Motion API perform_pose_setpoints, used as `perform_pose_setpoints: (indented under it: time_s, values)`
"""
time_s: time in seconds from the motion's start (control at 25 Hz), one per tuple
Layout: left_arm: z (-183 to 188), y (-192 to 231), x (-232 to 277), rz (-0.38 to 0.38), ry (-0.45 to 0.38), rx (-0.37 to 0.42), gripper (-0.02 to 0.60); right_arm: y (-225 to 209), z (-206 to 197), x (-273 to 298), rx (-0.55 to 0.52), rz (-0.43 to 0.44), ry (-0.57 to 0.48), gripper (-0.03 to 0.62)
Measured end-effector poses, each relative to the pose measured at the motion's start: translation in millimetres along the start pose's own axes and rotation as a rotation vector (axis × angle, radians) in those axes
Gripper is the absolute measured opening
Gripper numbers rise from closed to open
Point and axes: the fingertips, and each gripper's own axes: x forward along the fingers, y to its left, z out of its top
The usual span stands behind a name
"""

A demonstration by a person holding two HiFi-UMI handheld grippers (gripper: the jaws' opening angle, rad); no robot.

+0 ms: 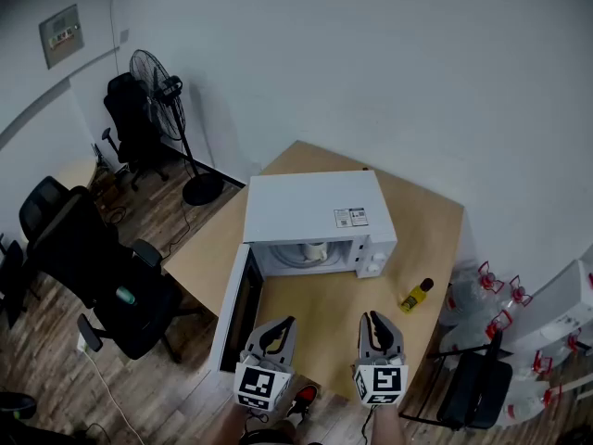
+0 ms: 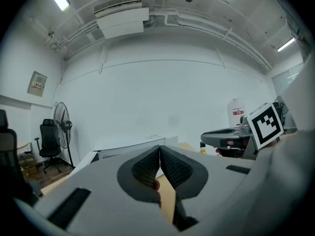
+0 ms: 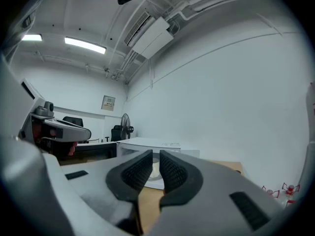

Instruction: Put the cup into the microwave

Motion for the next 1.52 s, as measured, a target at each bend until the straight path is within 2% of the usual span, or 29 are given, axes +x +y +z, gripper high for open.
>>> perform_pose_setpoints:
  time_s: [0.72, 1.52]
  values:
    - [-16, -56, -105, 0.007, -0.002, 0.006, 0.023, 40, -14, -120, -0.019, 0.013, 0.028, 0.02]
    - [-14, -59, -121, 0.016, -0.015, 0.015, 0.023, 49, -10, -132, -0.019, 0.017, 0.013, 0.017]
